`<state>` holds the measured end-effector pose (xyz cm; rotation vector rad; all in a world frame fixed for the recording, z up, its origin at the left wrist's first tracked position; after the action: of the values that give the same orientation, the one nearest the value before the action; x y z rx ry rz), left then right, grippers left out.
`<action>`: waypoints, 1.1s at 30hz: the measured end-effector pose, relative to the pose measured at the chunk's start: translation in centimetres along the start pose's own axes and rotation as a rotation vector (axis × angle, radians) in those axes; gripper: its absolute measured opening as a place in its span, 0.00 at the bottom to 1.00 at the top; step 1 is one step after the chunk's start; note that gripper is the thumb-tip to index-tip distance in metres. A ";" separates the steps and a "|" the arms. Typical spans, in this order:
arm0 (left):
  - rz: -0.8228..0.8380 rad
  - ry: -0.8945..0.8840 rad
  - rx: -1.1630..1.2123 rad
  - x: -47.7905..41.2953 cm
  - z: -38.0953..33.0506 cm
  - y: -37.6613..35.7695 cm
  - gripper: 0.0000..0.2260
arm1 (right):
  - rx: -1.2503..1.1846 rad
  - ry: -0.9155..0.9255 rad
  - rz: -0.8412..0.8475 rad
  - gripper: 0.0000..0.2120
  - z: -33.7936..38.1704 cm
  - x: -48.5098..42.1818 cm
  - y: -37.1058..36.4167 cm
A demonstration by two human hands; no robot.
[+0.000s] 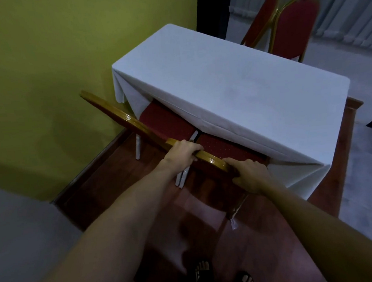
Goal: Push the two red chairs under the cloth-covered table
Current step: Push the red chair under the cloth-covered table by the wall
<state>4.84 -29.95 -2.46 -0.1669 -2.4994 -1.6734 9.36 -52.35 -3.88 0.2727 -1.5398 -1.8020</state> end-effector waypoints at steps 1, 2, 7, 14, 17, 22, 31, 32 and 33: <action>-0.003 0.001 -0.003 0.0 0.0 0.0 0.19 | -0.005 0.009 -0.003 0.30 0.0 0.0 0.1; -0.002 0.002 -0.007 0.0 -0.1 0.1 0.19 | -0.007 0.016 -0.006 0.30 -0.1 0.0 0.1; -0.007 0.015 -0.032 -0.3 -0.6 -0.1 0.18 | -0.001 0.024 -0.012 0.30 -0.7 0.1 0.3; 0.000 0.066 0.037 -0.5 -0.5 -0.5 0.19 | -0.006 0.040 -0.009 0.29 -0.9 0.1 0.1; 0.001 0.061 0.046 -0.2 -0.8 -0.6 0.20 | -0.022 0.047 0.039 0.30 -1.3 -0.1 0.3; 0.085 0.085 0.073 -0.6 -1.7 -0.6 0.22 | -0.233 -0.033 0.106 0.32 -3.1 0.3 1.8; -0.077 0.129 0.231 -9.0 -11.5 0.1 0.24 | -0.371 -0.356 -0.219 0.30 -15.1 3.7 7.7; -0.076 0.108 0.229 -10.3 -13.1 -0.2 0.25 | -0.365 -0.388 -0.253 0.30 -17.1 4.3 8.4; -0.077 0.083 0.224 -12.0 -15.2 -0.6 0.25 | -0.359 -0.411 -0.288 0.30 -19.6 4.9 9.2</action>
<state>17.27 -44.46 0.71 0.0208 -2.6356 -1.3796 21.16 -70.55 0.99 -0.0604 -1.4571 -2.4386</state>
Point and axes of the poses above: each hand's wrist, its own x-axis away from the middle knuckle, its own y-axis out of the back of the hand, z = x × y, the point moved 1 cm from there along -x, towards the middle knuckle, and after that the axes turned 2 degrees about -x, right-handed, at the moved point
